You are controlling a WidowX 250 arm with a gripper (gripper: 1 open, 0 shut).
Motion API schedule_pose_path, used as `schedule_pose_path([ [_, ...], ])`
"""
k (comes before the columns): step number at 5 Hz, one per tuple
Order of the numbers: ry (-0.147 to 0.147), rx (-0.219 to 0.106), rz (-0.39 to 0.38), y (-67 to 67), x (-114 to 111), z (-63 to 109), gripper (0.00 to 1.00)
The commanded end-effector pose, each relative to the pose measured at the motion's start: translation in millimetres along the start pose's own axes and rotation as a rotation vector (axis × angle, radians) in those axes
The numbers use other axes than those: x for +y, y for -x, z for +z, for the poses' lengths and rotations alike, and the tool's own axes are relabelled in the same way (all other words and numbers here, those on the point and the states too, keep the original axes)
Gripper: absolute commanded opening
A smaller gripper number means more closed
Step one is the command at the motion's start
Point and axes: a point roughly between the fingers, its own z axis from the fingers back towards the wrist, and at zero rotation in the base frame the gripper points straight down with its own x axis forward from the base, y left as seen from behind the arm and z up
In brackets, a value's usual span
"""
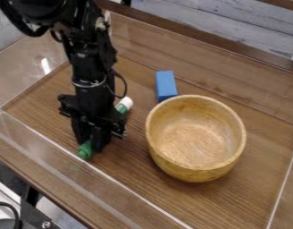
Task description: Put the green marker in the brown bowl
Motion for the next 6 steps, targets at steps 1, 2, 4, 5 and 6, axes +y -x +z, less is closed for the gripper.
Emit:
schedule_pose_path([
  [1, -0.023, -0.057, -0.014, -10.0, 0.2, 20.0, 0.00],
  [2, -0.029, -0.057, -0.019, -10.5, -2.8, 31.1, 0.00],
  [4, -0.035, -0.070, -0.025, -11.3, -16.9, 58.1, 0.00],
  [5, -0.035, -0.085, -0.030, -11.4, -28.1, 75.8, 0.00],
  [6, -0.037, -0.096, -0.045, -11.1, -40.3, 95.4, 0.00],
])
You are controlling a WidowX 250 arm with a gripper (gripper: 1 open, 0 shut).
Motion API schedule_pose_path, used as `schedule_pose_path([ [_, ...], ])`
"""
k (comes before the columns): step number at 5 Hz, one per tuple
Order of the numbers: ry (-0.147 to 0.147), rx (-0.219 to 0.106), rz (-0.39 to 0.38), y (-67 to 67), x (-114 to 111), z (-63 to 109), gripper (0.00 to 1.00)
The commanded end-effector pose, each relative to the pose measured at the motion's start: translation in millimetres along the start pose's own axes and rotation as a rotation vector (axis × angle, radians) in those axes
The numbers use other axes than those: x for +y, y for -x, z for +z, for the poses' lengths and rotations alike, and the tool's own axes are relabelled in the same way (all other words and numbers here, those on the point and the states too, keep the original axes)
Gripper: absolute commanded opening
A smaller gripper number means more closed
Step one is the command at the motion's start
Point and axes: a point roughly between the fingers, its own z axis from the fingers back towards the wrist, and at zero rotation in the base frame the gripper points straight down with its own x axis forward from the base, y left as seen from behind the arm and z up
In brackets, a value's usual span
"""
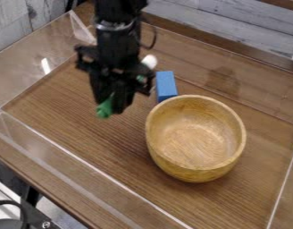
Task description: Put the green marker in the brown bowl
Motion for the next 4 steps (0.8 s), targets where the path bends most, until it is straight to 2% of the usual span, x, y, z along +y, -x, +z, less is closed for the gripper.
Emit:
schedule_pose_path([
  [1, -0.010, -0.063, 0.006, -6.3, -6.0, 35.0, 0.00],
  [3, -0.016, -0.074, 0.023, -1.4, -20.7, 65.6, 0.00],
  [4, -0.017, -0.082, 0.028, 3.6, -32.6, 72.8, 0.00],
])
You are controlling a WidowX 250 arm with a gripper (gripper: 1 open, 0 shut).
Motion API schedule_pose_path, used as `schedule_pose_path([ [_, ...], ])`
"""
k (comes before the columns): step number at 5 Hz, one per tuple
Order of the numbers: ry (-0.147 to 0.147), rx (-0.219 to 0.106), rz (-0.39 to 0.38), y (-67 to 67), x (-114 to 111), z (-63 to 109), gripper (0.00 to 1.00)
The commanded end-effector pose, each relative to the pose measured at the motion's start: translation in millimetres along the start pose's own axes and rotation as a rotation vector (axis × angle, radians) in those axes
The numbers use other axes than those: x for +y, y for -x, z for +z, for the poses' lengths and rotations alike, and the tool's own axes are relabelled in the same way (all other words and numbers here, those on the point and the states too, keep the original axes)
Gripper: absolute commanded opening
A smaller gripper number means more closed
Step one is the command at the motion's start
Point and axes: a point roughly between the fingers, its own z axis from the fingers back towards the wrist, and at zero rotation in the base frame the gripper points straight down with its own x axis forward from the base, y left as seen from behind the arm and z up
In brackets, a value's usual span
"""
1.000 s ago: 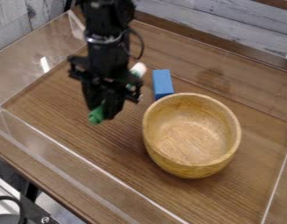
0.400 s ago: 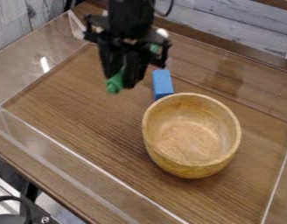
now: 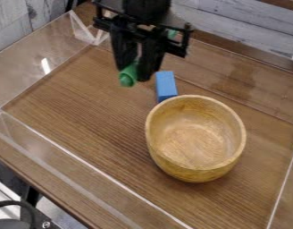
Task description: Put the green marker in the brown bowl
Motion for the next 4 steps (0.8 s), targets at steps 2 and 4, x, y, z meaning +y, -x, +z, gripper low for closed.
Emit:
schedule_pose_path([
  [2, 0.003, -0.079, 0.027, 1.3, -40.8, 19.6, 0.00],
  [4, 0.001, -0.087, 0.064, 5.2, -77.0, 14.5, 0.00],
])
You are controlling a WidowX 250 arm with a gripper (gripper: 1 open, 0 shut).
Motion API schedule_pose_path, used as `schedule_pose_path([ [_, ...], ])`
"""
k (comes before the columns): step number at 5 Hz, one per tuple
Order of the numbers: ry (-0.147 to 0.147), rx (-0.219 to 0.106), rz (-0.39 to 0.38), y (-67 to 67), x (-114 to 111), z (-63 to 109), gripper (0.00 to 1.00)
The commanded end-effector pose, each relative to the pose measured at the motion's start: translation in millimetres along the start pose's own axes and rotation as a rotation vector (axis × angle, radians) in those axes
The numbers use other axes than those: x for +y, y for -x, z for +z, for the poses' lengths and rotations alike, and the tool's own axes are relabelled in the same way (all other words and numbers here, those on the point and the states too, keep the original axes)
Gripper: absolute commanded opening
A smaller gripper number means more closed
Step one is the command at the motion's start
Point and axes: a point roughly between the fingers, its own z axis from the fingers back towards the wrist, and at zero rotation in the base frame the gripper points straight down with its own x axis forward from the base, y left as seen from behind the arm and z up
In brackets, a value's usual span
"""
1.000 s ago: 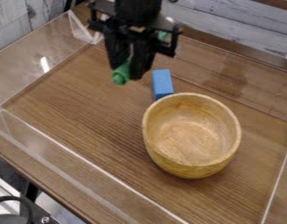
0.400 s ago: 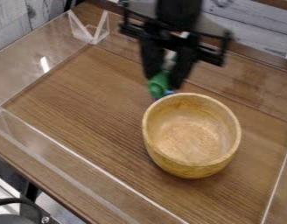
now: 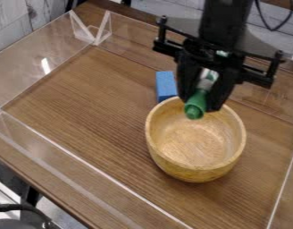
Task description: Put the green marker in the brown bowl
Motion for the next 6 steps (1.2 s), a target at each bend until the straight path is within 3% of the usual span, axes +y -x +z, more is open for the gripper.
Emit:
schedule_pose_path([
  [1, 0.014, -0.039, 0.009, 0.4, -7.1, 0.8, 0.00],
  [3, 0.007, -0.062, 0.016, -0.6, -13.0, -24.2, 0.00],
  [6, 0.002, -0.076, 0.008, -3.7, -8.1, -30.3, 0.00],
])
